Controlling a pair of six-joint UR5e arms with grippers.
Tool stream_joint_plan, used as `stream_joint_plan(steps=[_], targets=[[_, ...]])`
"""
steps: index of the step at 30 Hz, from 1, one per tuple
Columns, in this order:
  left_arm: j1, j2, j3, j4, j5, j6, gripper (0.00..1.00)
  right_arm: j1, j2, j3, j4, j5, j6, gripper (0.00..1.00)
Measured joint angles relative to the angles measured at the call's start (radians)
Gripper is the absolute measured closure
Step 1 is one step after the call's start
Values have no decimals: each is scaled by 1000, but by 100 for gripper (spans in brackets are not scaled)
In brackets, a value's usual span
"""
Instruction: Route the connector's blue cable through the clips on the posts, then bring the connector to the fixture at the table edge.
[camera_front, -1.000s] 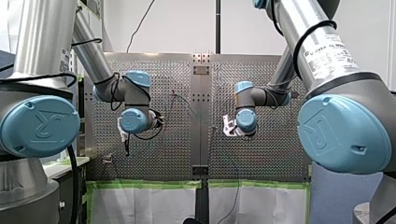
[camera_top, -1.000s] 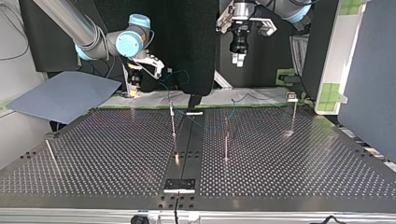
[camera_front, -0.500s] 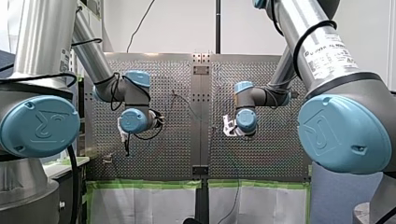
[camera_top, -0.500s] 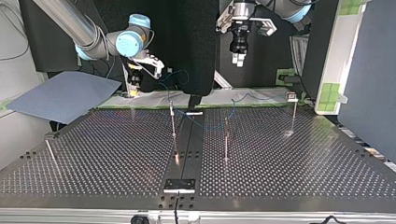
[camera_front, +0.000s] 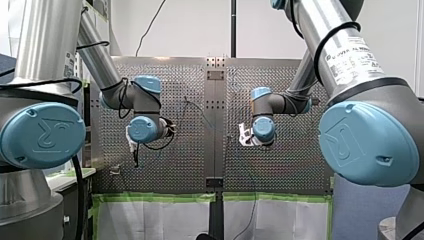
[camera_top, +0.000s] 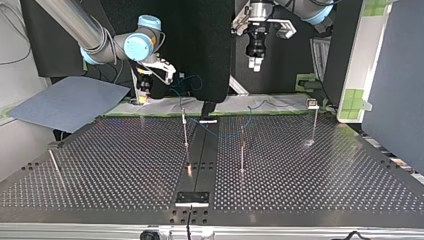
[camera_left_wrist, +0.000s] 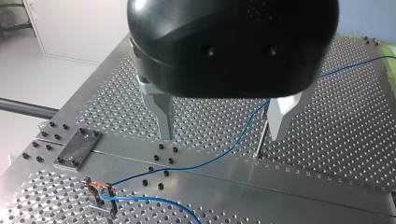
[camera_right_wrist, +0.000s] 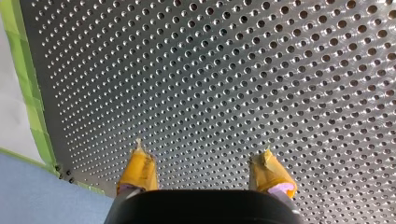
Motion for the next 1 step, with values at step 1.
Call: stream_joint_plan(steps=[1], targets=[[0, 0, 0, 0, 0, 0, 0, 0, 0, 0, 0, 0, 0, 0]])
